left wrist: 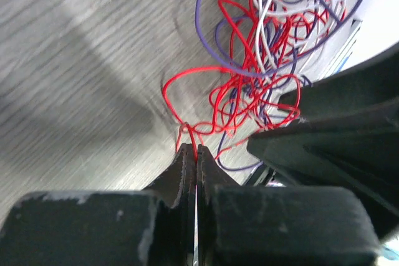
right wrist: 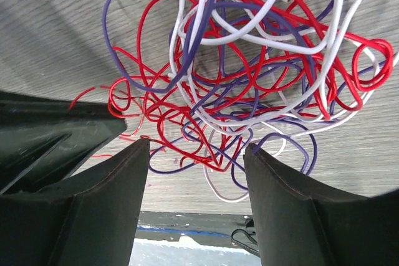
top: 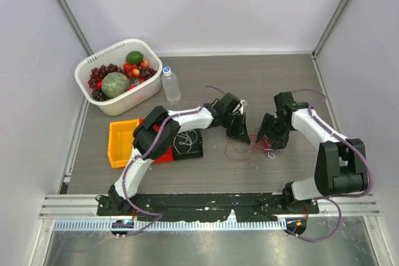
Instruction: Untangle the cables
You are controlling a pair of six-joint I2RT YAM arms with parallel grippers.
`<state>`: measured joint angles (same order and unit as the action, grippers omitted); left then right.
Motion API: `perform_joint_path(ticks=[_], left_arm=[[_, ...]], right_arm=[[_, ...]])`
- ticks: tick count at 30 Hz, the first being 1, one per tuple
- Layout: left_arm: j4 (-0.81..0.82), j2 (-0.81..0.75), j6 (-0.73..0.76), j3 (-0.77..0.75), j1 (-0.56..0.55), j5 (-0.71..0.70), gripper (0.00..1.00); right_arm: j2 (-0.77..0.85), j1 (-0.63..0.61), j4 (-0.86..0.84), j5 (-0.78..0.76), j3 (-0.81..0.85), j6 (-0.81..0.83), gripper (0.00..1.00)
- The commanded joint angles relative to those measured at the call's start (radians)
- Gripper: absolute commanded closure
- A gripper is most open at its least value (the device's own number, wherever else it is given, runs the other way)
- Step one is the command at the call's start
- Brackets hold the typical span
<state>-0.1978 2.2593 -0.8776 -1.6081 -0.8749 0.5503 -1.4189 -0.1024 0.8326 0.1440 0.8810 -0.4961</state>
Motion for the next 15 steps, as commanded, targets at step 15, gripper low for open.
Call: perform_joint_path(ticks=[15], left_arm=[[-0.080, -0.785, 0.324, 0.056, 0.096, -0.127, 1.00]], right_arm=[[-0.094, 0.001, -0.108, -0.179, -0.028, -0.012, 0.50]])
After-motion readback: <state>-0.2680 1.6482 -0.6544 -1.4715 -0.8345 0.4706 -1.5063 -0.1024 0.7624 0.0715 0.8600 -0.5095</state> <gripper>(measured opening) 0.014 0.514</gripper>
